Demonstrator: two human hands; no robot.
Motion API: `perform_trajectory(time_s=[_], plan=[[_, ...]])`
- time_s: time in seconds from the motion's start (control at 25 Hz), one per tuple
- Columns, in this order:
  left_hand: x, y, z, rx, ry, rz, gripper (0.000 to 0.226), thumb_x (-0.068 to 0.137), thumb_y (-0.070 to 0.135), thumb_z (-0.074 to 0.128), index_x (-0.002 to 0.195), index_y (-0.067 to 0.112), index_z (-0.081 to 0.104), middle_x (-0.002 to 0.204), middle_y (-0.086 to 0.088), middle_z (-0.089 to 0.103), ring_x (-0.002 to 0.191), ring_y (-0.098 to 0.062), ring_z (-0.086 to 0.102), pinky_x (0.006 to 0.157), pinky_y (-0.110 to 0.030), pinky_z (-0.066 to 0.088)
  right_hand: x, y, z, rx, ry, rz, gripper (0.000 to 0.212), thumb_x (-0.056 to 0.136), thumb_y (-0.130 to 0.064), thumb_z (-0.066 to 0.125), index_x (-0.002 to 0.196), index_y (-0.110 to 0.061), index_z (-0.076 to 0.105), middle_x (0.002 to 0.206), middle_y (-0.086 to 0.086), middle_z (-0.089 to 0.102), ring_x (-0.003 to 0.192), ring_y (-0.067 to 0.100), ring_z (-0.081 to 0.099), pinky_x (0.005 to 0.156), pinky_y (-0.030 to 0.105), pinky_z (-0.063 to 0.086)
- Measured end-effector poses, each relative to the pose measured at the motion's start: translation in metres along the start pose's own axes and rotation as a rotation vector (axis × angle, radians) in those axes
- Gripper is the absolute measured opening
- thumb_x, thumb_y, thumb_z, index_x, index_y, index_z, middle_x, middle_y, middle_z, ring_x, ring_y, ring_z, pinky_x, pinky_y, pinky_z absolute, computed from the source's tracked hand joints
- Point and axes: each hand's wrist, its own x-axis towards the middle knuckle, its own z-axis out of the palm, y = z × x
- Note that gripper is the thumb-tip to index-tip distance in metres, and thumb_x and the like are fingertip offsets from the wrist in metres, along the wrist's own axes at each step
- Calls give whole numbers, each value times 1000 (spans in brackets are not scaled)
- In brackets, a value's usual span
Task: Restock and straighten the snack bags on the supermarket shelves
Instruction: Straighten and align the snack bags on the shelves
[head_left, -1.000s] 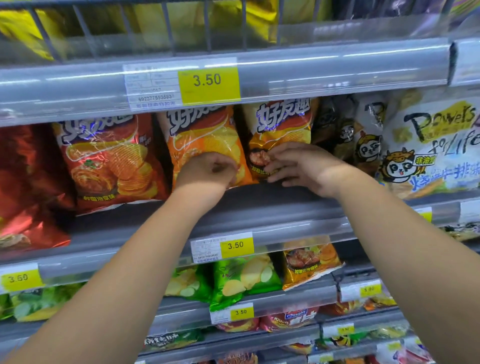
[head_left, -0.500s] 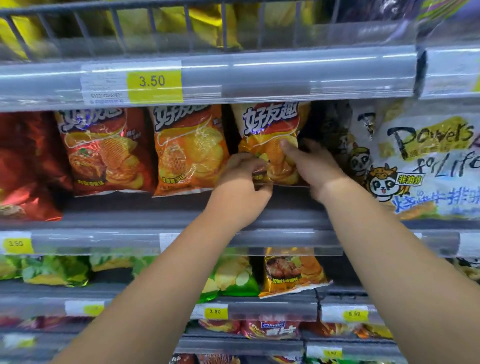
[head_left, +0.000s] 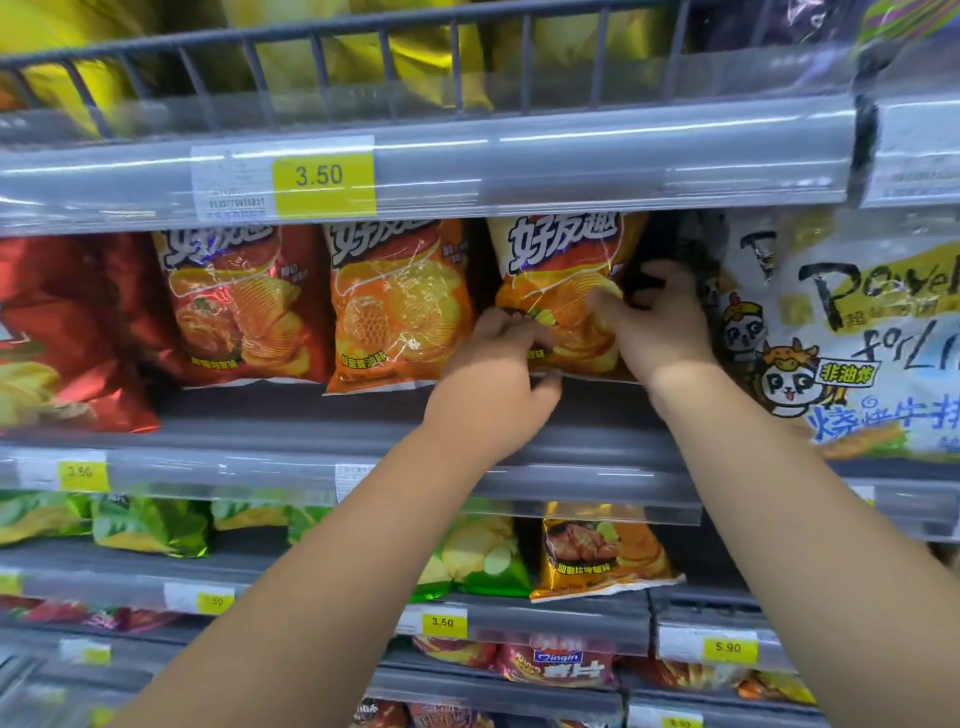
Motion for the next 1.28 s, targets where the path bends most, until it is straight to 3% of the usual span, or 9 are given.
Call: perform_trajectory(time_s=[0.16, 0.36, 0.64, 0.76, 0.84, 1.0, 1.08, 1.16, 1.28], plan=[[18, 5, 3, -54, -309, -35, 34, 92, 31, 63, 124, 23, 60, 99, 9, 57, 100, -17, 59, 85, -27, 47, 11, -13, 7, 154, -74, 34, 67, 88, -48, 64, 143, -19, 40, 132, 3, 57, 117, 19, 56, 94, 30, 46], [30, 7, 10, -73, -408, -58, 44, 94, 36, 59, 136, 24, 51, 118, 3, 61, 107, -16, 56, 81, -22, 40, 30, -7, 13, 175, -13, 75, 58, 89, -49, 62, 136, -16, 51, 128, 5, 61, 114, 22, 59, 99, 38, 48], [26, 5, 11, -141, -485, -77, 50, 94, 37, 59, 141, 24, 46, 119, 4, 61, 113, -15, 56, 97, -30, 45, 22, -6, 9, 189, -10, 105, 47, 92, -44, 61, 131, -20, 52, 113, 0, 64, 102, 19, 63, 91, 36, 51], [25, 4, 9, -174, -450, -92, 42, 94, 35, 59, 135, 27, 52, 112, 8, 61, 106, -11, 56, 86, -23, 45, 9, 0, 2, 72, -95, 101, 51, 83, -29, 74, 127, -17, 52, 115, 1, 65, 104, 19, 62, 95, 38, 50], [26, 4, 8, -195, -345, -116, 25, 94, 30, 58, 118, 32, 62, 101, 12, 61, 96, -9, 58, 76, -19, 43, 4, 1, 0, -54, -127, 77, 49, 80, -25, 77, 121, -15, 50, 112, 2, 64, 102, 20, 61, 91, 33, 49], [33, 7, 7, -432, -209, -304, 13, 80, 29, 60, 83, 41, 60, 103, 1, 70, 95, -20, 68, 90, -38, 54, 5, 0, -1, -186, -161, 45, 49, 84, -26, 74, 123, -12, 49, 118, 6, 62, 110, 24, 58, 96, 36, 46], [33, 11, 5, -501, -213, -366, 18, 69, 34, 56, 85, 40, 62, 107, -2, 70, 98, -22, 67, 92, -43, 54, 5, 1, 0, -204, -177, 64, 50, 85, -28, 73, 124, -12, 47, 122, 6, 61, 113, 26, 58, 98, 39, 46], [30, 15, 4, -531, -219, -376, 21, 76, 32, 58, 96, 36, 61, 112, -3, 68, 101, -22, 65, 94, -43, 53, 0, 1, -2, -224, -169, 59, 53, 84, -30, 74, 126, -12, 46, 123, 7, 61, 113, 28, 58, 96, 39, 47], [25, 10, 6, -545, -151, -344, 18, 90, 18, 60, 93, 36, 61, 105, 3, 67, 96, -16, 64, 86, -30, 53, -16, -4, -12, -250, -156, 1, 62, 85, -31, 72, 138, -19, 41, 131, 7, 55, 120, 27, 54, 99, 37, 45]])
